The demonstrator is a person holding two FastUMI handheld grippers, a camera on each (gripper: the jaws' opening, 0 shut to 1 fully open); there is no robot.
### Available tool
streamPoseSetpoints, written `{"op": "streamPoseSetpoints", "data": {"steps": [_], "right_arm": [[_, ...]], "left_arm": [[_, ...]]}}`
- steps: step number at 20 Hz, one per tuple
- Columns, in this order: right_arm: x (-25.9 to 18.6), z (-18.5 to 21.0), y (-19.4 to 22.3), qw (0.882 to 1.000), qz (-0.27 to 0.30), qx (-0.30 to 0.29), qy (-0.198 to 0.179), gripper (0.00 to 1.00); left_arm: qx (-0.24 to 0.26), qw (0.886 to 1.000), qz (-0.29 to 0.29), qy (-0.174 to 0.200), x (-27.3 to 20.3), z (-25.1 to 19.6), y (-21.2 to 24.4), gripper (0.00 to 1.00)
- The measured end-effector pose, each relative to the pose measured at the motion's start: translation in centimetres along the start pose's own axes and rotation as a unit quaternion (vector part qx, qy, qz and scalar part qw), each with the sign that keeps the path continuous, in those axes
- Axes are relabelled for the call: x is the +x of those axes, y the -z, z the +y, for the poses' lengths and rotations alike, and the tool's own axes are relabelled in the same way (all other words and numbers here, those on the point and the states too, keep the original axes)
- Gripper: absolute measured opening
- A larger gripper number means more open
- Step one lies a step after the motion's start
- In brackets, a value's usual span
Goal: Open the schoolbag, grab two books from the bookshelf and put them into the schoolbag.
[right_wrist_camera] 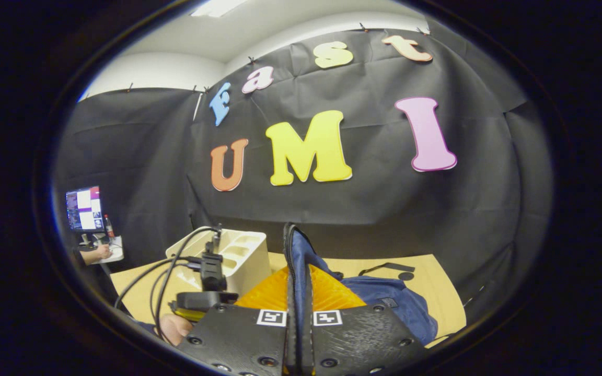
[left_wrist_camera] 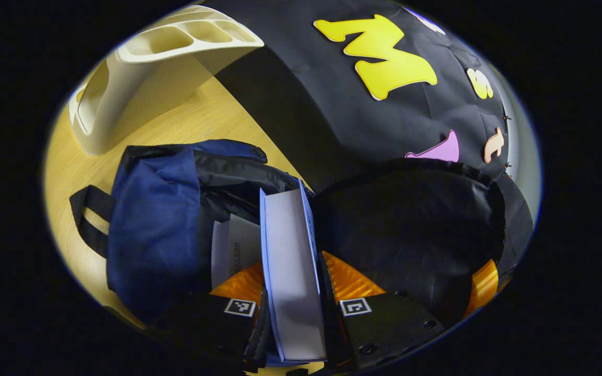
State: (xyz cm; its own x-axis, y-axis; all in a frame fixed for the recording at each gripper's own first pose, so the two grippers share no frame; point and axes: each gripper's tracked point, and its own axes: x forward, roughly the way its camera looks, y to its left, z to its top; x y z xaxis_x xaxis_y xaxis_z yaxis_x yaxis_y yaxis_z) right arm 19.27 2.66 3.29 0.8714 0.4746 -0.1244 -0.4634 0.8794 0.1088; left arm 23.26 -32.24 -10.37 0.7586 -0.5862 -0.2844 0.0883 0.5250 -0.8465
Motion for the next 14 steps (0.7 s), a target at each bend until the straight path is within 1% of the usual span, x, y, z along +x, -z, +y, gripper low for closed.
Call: {"op": "streamPoseSetpoints", "data": {"steps": [2,3,4,6,7,8,9,10,11,12,13,14], "right_arm": [[-0.1,-0.3,-0.2,1.0,-0.005,-0.002,0.003,0.04],[-0.2,-0.3,-0.1,1.0,-0.006,0.0,0.001,0.04],[-0.2,-0.4,-0.1,1.0,-0.006,0.002,0.001,0.04],[-0.1,-1.4,0.2,1.0,-0.008,0.01,0.008,0.04],[-0.1,-2.1,0.2,1.0,-0.012,0.015,0.017,0.04],[0.1,-2.8,0.4,0.999,-0.013,0.019,0.027,0.04],[0.1,-3.4,0.9,0.999,-0.008,0.025,0.033,0.04],[0.2,-3.8,1.1,0.999,-0.008,0.034,0.037,0.04],[0.0,-4.3,1.4,0.998,-0.005,0.038,0.041,0.02],[0.0,-4.6,1.6,0.998,-0.003,0.04,0.044,0.04],[-0.2,-4.8,1.8,0.998,-0.001,0.042,0.047,0.02],[-0.3,-5.1,1.9,0.998,0.001,0.044,0.051,0.02]], "left_arm": [[-0.011,1.0,-0.002,0.008,0.9,0.1,0.4,0.4],[-0.014,1.0,-0.004,0.012,1.2,0.2,0.5,0.4],[-0.014,1.0,-0.008,0.014,1.6,0.3,0.7,0.45],[-0.01,1.0,-0.02,0.006,2.0,0.9,0.6,0.46],[-0.005,1.0,-0.02,-0.007,2.0,1.5,0.6,0.49],[0.003,0.999,-0.015,-0.038,2.0,2.6,0.5,0.56],[0.012,0.999,-0.006,-0.038,2.2,2.7,0.5,0.67],[0.019,0.999,-0.006,-0.041,1.6,2.8,0.5,0.67],[0.02,0.999,-0.001,-0.043,1.6,2.7,0.5,0.7],[0.021,0.998,0.003,-0.051,1.5,2.9,0.5,0.79],[0.023,0.998,0.008,-0.056,1.4,2.9,0.6,0.71],[0.029,0.997,0.011,-0.065,1.1,3.1,0.5,0.72]]}}
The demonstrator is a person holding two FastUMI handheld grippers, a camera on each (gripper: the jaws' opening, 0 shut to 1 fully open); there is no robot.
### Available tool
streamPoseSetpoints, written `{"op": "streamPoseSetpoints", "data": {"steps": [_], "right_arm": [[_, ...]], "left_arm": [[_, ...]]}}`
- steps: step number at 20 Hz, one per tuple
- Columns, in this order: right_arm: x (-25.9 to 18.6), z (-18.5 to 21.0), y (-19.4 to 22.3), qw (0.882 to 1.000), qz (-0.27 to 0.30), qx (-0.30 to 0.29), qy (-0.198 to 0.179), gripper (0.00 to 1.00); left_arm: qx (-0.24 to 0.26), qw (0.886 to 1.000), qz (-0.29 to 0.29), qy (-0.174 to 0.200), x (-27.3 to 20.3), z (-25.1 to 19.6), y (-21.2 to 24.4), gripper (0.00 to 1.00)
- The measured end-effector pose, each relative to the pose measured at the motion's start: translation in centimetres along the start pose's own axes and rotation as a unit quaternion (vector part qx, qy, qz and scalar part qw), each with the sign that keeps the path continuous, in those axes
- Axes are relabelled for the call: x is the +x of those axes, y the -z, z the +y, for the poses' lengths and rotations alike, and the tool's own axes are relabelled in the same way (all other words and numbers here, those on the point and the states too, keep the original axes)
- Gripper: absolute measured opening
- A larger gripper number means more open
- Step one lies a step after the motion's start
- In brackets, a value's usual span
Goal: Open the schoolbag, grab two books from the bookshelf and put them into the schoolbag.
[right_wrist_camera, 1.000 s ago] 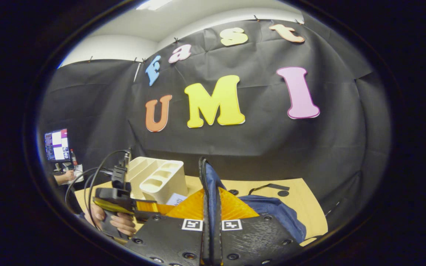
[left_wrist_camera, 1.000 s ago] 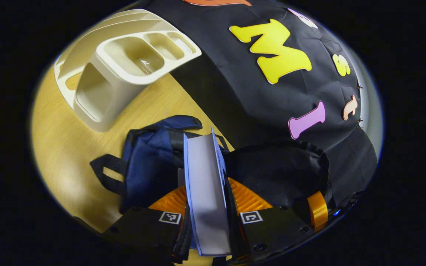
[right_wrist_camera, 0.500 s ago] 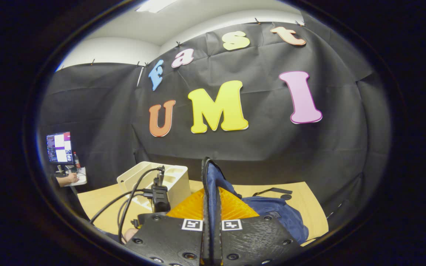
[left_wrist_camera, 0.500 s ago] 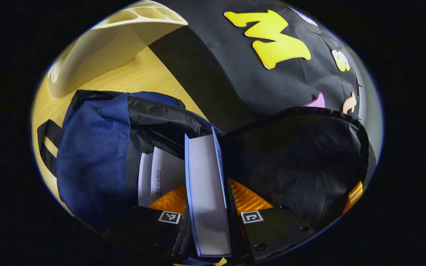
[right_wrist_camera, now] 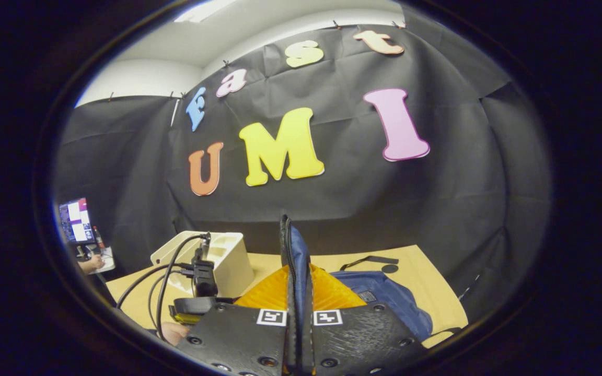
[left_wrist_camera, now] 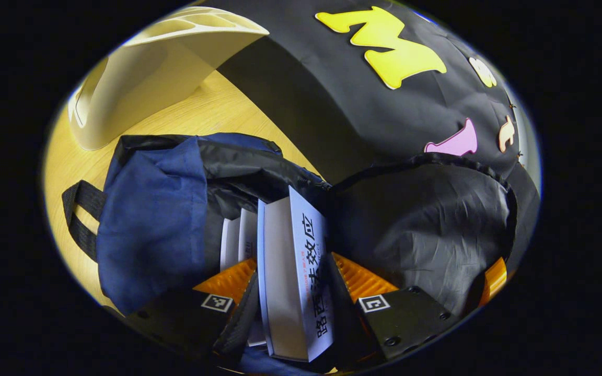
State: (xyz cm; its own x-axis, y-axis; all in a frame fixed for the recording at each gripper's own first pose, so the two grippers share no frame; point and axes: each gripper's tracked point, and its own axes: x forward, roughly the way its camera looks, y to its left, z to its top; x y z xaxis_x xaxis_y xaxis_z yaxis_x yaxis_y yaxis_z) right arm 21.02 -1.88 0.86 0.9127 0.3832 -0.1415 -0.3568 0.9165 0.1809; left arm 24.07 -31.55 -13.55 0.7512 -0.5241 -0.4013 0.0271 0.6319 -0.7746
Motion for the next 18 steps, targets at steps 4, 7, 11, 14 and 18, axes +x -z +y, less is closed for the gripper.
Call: {"op": "streamPoseSetpoints", "data": {"steps": [4,7,11,14,18], "right_arm": [[-0.4,-0.8,1.6,1.0,0.022,0.013,0.01,0.04],[-0.7,-1.4,2.7,0.999,0.036,0.021,0.02,0.02],[-1.5,-2.0,4.0,0.998,0.045,0.017,0.033,0.04],[-2.1,-3.1,5.4,0.997,0.055,0.018,0.057,0.06],[-3.0,-4.3,6.9,0.993,0.063,0.005,0.101,0.17]], "left_arm": [[0.058,0.997,0.001,-0.05,-1.5,1.1,-0.8,0.77],[0.091,0.993,-0.008,-0.072,-2.7,1.6,-1.5,0.88],[0.121,0.989,-0.009,-0.081,-4.4,2.1,-1.1,0.88],[0.154,0.983,-0.022,-0.094,-5.9,3.0,-1.4,0.88],[0.192,0.975,-0.056,-0.096,-8.5,3.5,-2.3,0.88]]}}
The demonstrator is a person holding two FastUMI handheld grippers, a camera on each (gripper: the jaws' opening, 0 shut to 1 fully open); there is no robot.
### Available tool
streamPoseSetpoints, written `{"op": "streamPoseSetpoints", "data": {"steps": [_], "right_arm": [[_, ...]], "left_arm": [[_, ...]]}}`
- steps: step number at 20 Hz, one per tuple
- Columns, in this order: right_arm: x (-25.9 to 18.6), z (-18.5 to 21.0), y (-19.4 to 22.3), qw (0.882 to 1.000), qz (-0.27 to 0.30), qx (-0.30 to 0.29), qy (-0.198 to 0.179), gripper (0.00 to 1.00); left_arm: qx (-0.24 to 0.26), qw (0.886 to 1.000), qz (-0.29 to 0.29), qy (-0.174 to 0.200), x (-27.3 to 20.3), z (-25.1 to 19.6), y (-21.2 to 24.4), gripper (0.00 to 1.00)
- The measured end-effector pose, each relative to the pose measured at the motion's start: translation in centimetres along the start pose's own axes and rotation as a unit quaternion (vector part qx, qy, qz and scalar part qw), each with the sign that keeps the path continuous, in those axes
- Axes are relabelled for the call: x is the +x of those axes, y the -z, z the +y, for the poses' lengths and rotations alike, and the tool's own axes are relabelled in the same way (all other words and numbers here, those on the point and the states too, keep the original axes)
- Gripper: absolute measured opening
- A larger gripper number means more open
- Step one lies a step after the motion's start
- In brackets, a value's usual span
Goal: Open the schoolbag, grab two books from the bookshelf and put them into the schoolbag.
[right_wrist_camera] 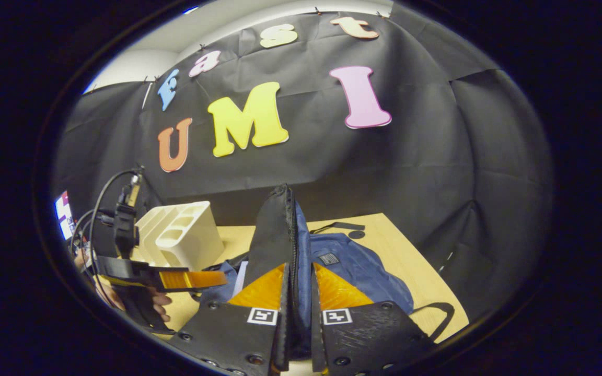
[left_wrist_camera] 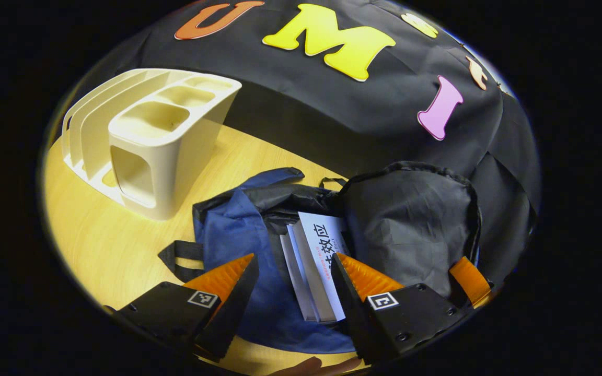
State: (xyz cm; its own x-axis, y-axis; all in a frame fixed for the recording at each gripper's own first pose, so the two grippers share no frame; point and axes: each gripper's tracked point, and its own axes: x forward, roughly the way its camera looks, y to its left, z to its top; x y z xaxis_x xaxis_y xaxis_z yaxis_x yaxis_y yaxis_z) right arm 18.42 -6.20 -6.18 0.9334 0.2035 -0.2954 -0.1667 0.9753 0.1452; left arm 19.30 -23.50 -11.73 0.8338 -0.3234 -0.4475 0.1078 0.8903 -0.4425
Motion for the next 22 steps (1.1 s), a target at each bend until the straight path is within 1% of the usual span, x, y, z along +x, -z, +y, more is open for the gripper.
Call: {"op": "streamPoseSetpoints", "data": {"steps": [3,4,5,6,7,8,9,11,14,15,16,18,20,22], "right_arm": [[-0.9,0.0,1.0,1.0,-0.003,-0.012,0.025,0.17],[-1.2,0.2,1.3,0.999,-0.008,-0.016,0.031,0.17],[-1.6,0.3,1.6,0.999,-0.012,-0.018,0.038,0.25],[-1.9,0.5,2.0,0.999,-0.016,-0.019,0.043,0.24],[-2.1,0.7,2.5,0.998,-0.018,-0.019,0.05,0.27],[-2.2,0.8,3.0,0.998,-0.021,-0.02,0.056,0.24],[-2.5,0.9,3.5,0.998,-0.018,-0.019,0.063,0.31],[-3.1,1.4,4.2,0.997,-0.017,-0.018,0.069,0.36],[-4.0,2.1,4.3,0.997,-0.021,-0.026,0.074,0.38],[-4.7,2.6,4.1,0.997,-0.025,-0.028,0.072,0.45],[-5.2,3.2,3.8,0.997,-0.031,-0.032,0.07,0.48],[-6.4,3.8,3.0,0.996,-0.048,-0.036,0.072,0.59],[-7.6,4.7,2.9,0.995,-0.057,-0.045,0.071,0.75],[-8.9,5.6,2.8,0.994,-0.063,-0.056,0.07,0.78]], "left_arm": [[0.021,0.999,-0.031,-0.01,-2.0,1.8,-0.7,0.88],[0.028,0.999,-0.041,-0.021,-2.7,2.9,-0.9,0.88],[0.033,0.997,-0.053,-0.034,-3.6,4.1,-1.2,0.88],[0.039,0.996,-0.063,-0.046,-4.4,5.2,-1.4,0.88],[0.046,0.995,-0.072,-0.054,-5.3,6.1,-1.5,0.88],[0.053,0.994,-0.078,-0.061,-6.0,6.9,-1.5,0.88],[0.059,0.992,-0.084,-0.068,-6.7,7.7,-1.5,0.88],[0.068,0.99,-0.096,-0.079,-8.4,9.0,-1.6,0.88],[0.079,0.986,-0.119,-0.091,-11.0,10.6,-2.2,0.88],[0.08,0.984,-0.124,-0.096,-12.0,11.2,-2.3,0.88],[0.081,0.983,-0.131,-0.104,-12.9,11.8,-2.5,0.88],[0.088,0.976,-0.155,-0.126,-15.6,13.3,-3.1,0.88],[0.101,0.968,-0.178,-0.143,-18.0,14.4,-3.8,0.88],[0.116,0.961,-0.197,-0.154,-20.2,14.8,-4.4,0.88]]}}
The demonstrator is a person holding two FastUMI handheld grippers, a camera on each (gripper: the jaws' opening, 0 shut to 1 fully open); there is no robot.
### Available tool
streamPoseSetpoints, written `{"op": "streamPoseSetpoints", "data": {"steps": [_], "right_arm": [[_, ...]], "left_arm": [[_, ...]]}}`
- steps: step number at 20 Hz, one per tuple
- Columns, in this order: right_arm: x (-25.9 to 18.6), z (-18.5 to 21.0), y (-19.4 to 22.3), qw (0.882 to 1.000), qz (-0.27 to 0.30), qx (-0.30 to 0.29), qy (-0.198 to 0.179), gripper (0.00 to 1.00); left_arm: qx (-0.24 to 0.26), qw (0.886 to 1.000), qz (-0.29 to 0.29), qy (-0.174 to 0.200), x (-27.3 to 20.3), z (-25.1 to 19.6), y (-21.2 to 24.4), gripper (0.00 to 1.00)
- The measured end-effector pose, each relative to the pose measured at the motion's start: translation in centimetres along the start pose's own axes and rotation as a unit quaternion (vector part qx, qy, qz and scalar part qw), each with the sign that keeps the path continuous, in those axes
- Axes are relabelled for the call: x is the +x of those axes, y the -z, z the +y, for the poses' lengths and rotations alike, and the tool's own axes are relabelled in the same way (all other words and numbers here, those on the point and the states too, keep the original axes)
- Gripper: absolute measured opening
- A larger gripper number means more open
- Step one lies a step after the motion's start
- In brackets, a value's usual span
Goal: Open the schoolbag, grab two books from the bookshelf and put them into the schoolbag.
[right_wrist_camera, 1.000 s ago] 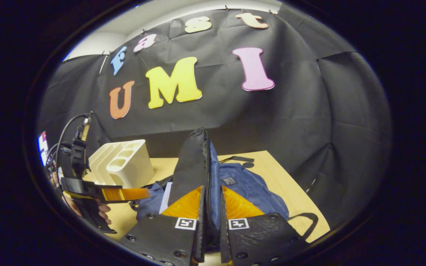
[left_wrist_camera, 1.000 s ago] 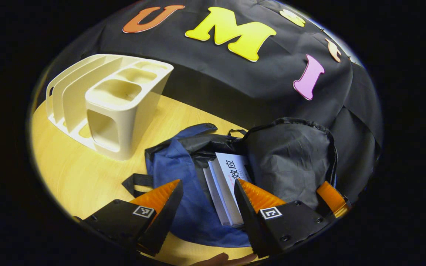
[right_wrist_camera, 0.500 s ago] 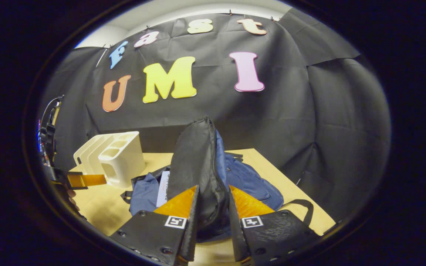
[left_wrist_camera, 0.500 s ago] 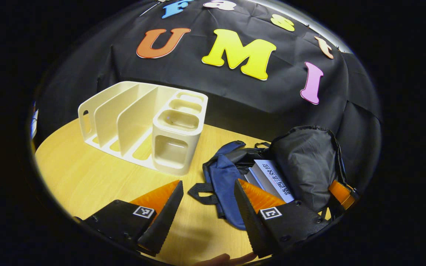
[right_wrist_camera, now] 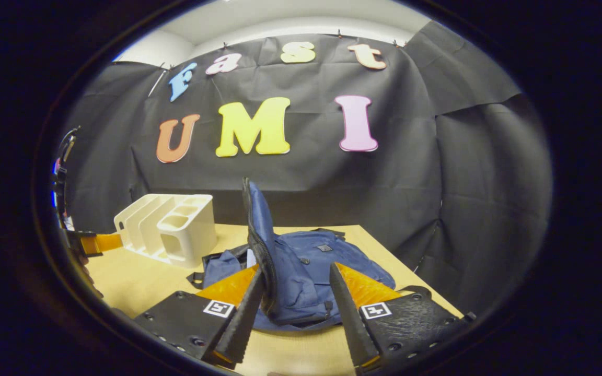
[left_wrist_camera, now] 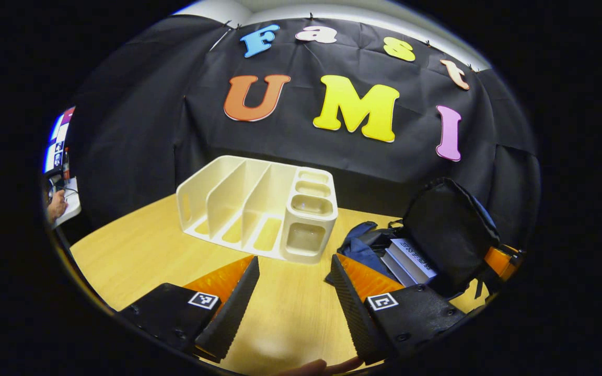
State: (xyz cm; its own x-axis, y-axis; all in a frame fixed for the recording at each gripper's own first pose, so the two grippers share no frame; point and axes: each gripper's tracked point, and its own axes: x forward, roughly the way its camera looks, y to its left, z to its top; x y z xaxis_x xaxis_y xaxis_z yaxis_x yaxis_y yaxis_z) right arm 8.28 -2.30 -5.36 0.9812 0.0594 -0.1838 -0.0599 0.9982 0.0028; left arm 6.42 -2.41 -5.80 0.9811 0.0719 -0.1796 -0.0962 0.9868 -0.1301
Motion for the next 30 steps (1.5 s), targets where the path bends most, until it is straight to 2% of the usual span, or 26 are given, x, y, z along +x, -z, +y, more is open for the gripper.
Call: {"op": "streamPoseSetpoints", "data": {"steps": [4,5,10,13,16,23,27,28,29,30], "right_arm": [[-2.7,0.8,-1.6,1.0,-0.024,-0.012,-0.005,0.76],[-3.1,0.7,-1.8,1.0,-0.029,-0.011,-0.002,0.82],[-5.4,1.1,-2.2,0.999,-0.037,-0.008,0.008,0.82],[-7.5,0.7,-2.6,0.998,-0.051,0.004,0.027,0.92],[-9.2,0.8,-3.7,0.997,-0.073,0.009,0.032,0.94],[-11.5,0.1,-5.5,0.995,-0.091,0.004,0.032,0.94],[-12.3,-0.2,-6.0,0.994,-0.099,0.001,0.035,0.93],[-12.3,-0.2,-6.3,0.994,-0.103,-0.003,0.036,0.94],[-12.4,-0.2,-6.4,0.994,-0.105,-0.005,0.036,0.94],[-12.5,-0.2,-6.4,0.994,-0.106,-0.008,0.037,0.93]], "left_arm": [[0.021,1.0,-0.02,-0.008,-2.6,1.7,-1.4,0.87],[0.027,0.999,-0.028,-0.007,-2.9,2.0,-1.8,0.87],[0.043,0.998,-0.052,0.019,-4.6,1.9,-3.3,0.87],[0.059,0.995,-0.076,0.026,-5.9,1.9,-4.2,0.87],[0.053,0.995,-0.079,0.033,-7.0,1.5,-4.7,0.87],[0.057,0.99,-0.13,0.025,-10.8,2.4,-7.6,0.92],[0.065,0.991,-0.118,0.026,-11.1,2.4,-6.9,0.94],[0.063,0.991,-0.115,0.026,-11.0,2.5,-6.9,1.0],[0.062,0.991,-0.116,0.025,-10.9,2.6,-6.9,0.94],[0.06,0.991,-0.116,0.023,-10.8,2.7,-6.9,0.94]]}}
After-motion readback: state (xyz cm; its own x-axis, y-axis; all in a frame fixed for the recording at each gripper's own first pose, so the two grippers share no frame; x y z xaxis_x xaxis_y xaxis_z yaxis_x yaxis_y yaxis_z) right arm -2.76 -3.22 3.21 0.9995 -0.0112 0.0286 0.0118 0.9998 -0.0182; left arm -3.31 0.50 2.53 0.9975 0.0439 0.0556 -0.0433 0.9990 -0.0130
